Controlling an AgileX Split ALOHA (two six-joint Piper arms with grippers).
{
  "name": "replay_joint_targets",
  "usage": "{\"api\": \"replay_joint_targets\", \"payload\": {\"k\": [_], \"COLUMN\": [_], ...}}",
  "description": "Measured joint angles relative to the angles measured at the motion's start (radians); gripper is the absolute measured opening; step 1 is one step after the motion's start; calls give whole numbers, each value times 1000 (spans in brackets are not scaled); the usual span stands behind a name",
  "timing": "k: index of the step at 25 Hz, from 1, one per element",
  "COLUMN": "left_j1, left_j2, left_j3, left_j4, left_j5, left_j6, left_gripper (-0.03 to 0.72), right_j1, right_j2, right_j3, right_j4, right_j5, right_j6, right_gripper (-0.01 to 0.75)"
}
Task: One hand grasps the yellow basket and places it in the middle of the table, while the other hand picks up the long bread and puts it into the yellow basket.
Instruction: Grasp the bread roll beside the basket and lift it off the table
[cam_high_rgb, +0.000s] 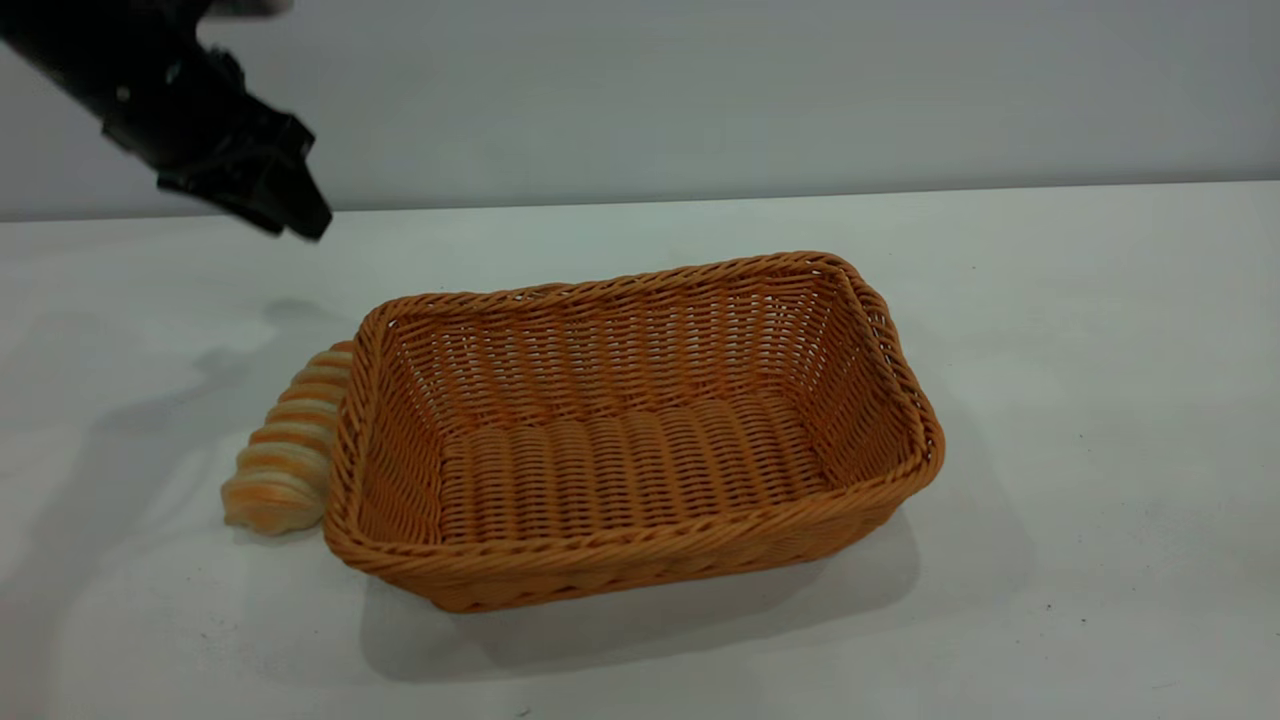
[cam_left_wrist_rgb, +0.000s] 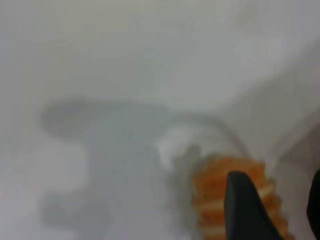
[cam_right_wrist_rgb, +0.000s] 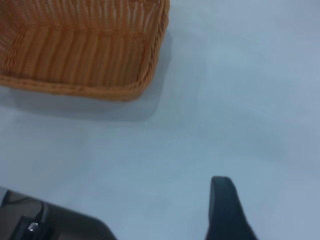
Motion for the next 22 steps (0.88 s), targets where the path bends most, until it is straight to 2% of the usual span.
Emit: {"api": "replay_joint_targets", "payload": {"k": [5, 18, 20, 22], "left_j1": [37, 48, 49, 49], "left_j2": [44, 181, 190, 195], "left_j3": [-1, -2, -8, -11], "left_j4": [-27, -53, -54, -56], "left_j5": [53, 90, 90, 88], "left_j6": [-13, -12, -11, -6], "left_gripper": [378, 377, 359, 299], "right_j1": [0, 0, 0, 0], "right_j2": [-18, -18, -18, -18], "right_j3": [17, 17, 17, 17], "right_j4": [0, 0, 0, 0], "right_j5": [60, 62, 62, 62], "right_j6": [8, 11, 11, 11], "right_gripper": [433, 427, 420, 410]}}
